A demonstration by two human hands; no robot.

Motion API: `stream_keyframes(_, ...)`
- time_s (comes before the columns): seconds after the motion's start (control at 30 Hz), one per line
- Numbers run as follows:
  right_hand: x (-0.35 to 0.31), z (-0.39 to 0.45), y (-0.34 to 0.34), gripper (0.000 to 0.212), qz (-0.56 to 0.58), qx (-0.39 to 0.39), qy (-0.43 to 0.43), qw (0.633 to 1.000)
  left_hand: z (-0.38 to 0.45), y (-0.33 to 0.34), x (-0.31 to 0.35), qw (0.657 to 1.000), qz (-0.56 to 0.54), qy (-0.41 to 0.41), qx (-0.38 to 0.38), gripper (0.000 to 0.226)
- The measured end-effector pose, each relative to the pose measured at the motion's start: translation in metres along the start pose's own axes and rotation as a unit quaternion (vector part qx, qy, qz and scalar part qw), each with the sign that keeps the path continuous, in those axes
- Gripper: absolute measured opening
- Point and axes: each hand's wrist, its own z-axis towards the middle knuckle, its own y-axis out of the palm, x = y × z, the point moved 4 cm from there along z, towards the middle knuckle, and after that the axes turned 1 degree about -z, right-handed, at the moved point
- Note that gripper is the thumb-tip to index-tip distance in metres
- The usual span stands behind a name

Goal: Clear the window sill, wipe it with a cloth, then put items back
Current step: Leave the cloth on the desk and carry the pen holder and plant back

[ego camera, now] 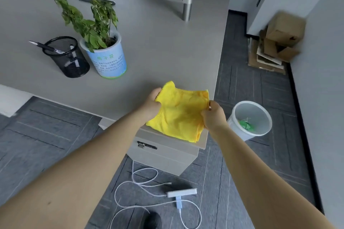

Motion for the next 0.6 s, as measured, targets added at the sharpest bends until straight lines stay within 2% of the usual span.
stream_keyframes(0.13,-0.002,0.01,0.005,0.044,-0.071,0.035,-0.022,0.997,0.017,-0.006,-0.009,0.999,-0.024,-0.017,0.033,0.049)
stream_keyframes(0.3,-0.029,-0.004,0.009,0.05,-0.118,0.061,-0.123,0.983,0.003,-0.03,-0.011,0.993,-0.029,-0.01,0.116,0.034)
stream_keyframes(0.43,-0.053,-0.023,0.047,0.045,-0.115,-0.001,-0.188,0.975,-0.028,-0.062,-0.016,0.985,-0.054,0.013,0.163,0.025)
stream_keyframes(0.6,-0.08,-0.043,0.108,0.052,-0.075,-0.09,-0.192,0.974,-0.059,-0.123,-0.043,0.968,-0.079,0.003,0.237,0.02)
